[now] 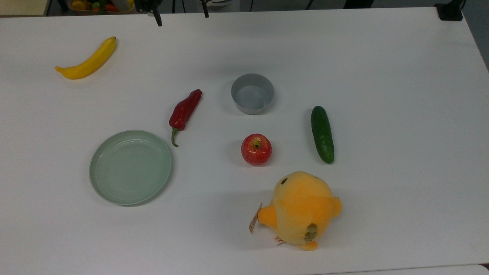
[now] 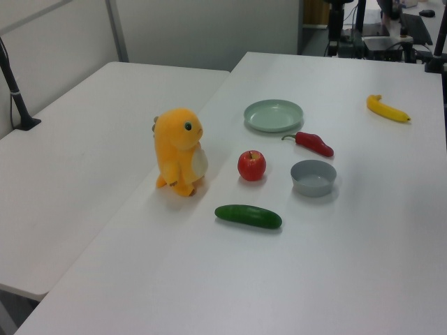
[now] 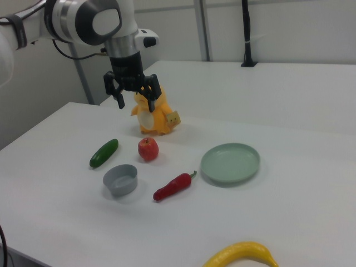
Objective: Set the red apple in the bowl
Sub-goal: 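Move the open gripper down over the red apple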
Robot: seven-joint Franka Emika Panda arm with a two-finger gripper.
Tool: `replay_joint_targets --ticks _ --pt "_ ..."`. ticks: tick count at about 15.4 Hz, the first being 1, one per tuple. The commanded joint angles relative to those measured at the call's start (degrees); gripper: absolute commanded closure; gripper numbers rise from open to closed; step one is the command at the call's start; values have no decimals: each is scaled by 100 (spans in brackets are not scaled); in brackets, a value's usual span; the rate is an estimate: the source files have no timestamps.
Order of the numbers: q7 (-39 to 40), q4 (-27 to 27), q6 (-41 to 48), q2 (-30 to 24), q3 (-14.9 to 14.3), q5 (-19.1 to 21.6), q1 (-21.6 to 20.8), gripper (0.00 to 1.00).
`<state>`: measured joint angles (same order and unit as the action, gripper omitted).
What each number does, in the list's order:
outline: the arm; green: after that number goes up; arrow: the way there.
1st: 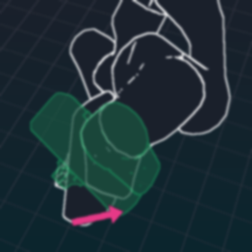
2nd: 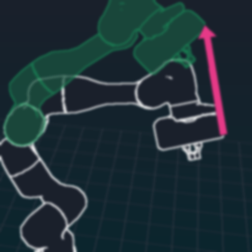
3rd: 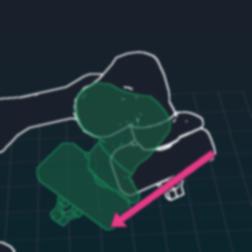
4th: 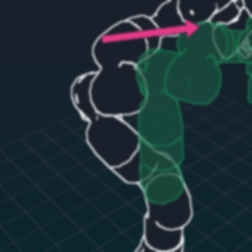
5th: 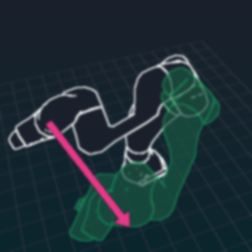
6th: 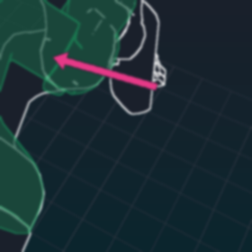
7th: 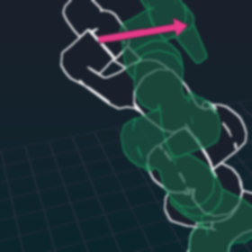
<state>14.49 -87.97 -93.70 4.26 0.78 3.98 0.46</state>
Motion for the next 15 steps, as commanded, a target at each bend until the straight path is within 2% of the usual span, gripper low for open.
replay_joint_targets --ticks 1,4,10,12,15 --pt "-16 -19 -534 215 10 181 -160 0" --pt "-270 -1 -990 444 19 260 -178 0" --pt "-420 -9 -1808 997 19 278 -625 0" --pt "-779 -18 -2037 1155 19 270 -714 0" --pt "-877 -36 -2309 1331 19 235 -951 0"
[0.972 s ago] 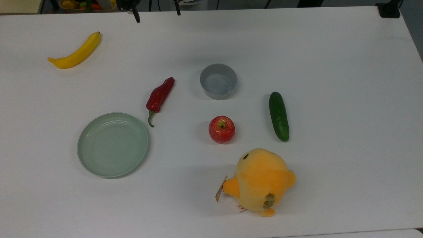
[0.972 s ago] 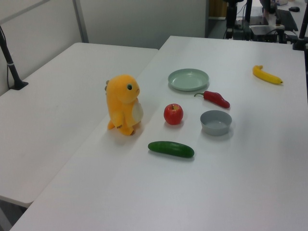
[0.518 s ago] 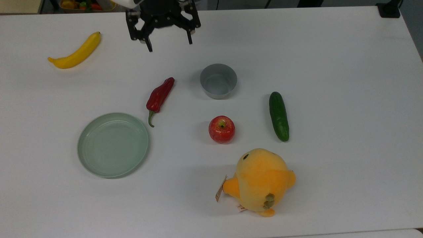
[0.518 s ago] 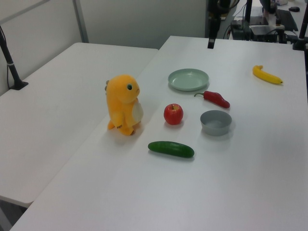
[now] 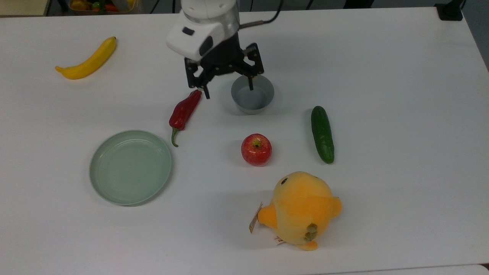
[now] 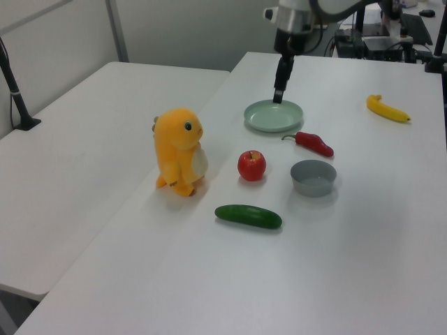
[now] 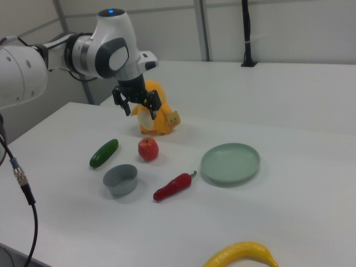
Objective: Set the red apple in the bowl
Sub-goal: 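Move the open gripper down over the red apple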
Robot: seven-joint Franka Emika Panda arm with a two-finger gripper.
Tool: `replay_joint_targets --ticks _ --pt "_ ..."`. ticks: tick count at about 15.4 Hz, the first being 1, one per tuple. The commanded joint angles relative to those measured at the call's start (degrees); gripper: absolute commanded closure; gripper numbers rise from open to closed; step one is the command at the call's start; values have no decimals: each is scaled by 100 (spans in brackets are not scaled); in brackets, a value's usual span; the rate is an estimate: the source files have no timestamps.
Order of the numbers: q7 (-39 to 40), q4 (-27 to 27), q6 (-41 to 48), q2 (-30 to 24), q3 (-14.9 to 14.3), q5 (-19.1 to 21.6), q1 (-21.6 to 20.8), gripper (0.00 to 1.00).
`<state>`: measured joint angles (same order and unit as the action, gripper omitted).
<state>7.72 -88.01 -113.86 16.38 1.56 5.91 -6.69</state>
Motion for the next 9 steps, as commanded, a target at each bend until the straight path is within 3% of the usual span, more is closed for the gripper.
replay_joint_targets --ticks 1,9 --pt "-287 -41 -408 207 -60 33 -279 0" --pt "-736 -41 -1339 822 -69 -221 -508 0"
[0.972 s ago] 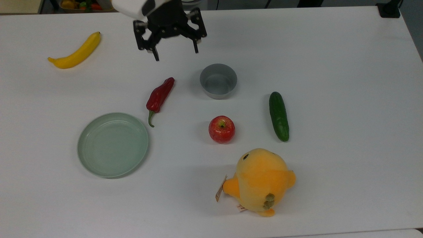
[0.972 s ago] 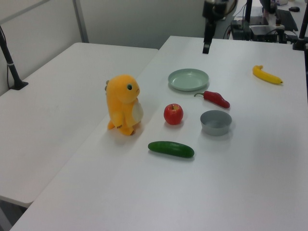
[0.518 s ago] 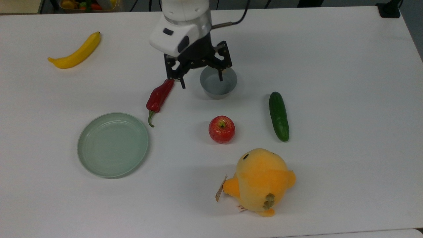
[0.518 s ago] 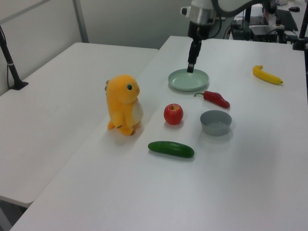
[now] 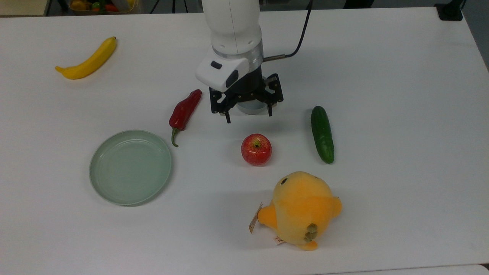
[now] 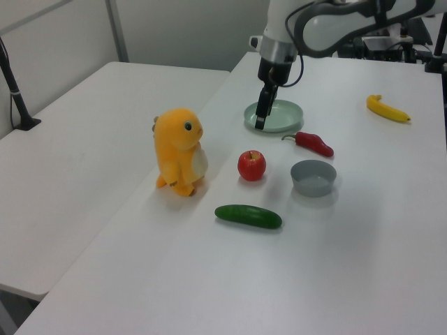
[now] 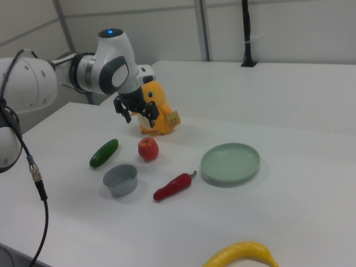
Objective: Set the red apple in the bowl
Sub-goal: 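Move the open gripper down over the red apple, then lower the gripper around the red apple and close it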
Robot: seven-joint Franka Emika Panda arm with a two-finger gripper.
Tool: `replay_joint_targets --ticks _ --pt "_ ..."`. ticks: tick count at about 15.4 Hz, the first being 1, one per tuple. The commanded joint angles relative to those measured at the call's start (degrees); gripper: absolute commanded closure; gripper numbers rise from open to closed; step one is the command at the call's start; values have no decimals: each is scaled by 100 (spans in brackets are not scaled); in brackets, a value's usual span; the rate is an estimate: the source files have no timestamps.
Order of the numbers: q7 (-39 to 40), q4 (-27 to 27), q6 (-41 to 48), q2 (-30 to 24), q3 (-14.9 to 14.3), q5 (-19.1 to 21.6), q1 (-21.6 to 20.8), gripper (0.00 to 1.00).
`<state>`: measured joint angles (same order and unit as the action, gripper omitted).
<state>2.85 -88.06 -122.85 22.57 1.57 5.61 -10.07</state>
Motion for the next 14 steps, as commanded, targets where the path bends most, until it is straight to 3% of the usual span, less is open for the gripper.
replay_joint_targets --ticks 1,13,14 --pt "-345 -36 -580 335 -69 -270 -214 0" --pt "-513 -36 -881 1012 -69 -938 -346 0" --pt "-522 -28 -872 1048 -69 -1156 -346 5"
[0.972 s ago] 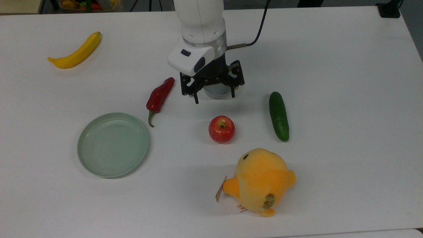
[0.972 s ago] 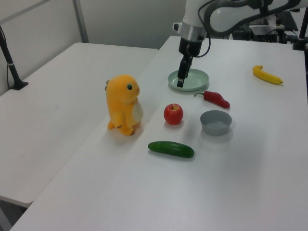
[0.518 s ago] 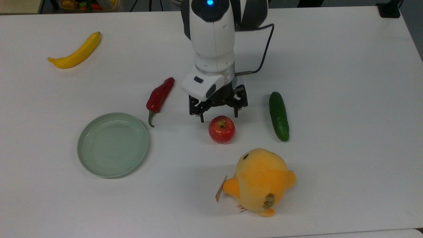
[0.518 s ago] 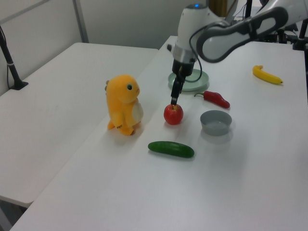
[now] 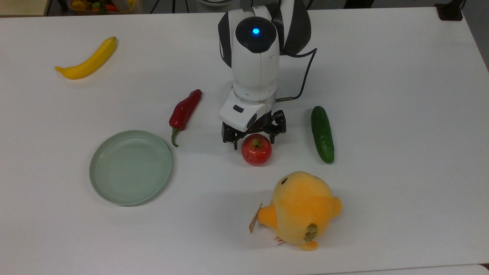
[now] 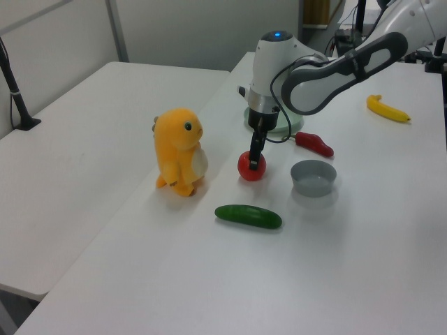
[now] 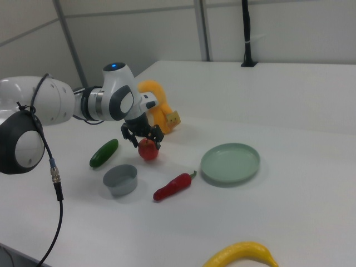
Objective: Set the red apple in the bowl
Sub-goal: 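Lower the gripper around the red apple and close it, then lift the red apple up off the table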
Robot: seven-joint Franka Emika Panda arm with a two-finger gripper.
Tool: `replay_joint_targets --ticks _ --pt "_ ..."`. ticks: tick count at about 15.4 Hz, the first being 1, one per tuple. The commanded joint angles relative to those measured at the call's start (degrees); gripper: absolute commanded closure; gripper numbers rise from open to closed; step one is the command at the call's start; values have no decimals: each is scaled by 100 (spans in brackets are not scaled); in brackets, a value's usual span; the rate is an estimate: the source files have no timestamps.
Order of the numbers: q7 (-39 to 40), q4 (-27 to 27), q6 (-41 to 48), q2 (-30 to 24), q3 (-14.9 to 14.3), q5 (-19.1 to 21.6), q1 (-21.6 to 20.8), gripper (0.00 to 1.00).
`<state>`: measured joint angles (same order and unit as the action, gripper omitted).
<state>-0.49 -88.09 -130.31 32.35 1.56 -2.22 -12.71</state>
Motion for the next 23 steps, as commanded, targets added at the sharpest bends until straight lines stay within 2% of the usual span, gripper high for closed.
replay_joint_targets --ticks 1,4,6,13,19,23 --pt "-189 -33 -126 70 -68 -437 -91 19" --pt "-189 -15 -100 87 -68 -464 -92 62" --pt "-180 -33 -91 78 -68 -464 -100 81" --pt "-189 11 58 -263 -77 -455 -65 82" --pt "-294 -15 1234 -1230 -138 -420 -65 82" --pt "-408 -252 1929 -2082 -130 -402 -21 81"
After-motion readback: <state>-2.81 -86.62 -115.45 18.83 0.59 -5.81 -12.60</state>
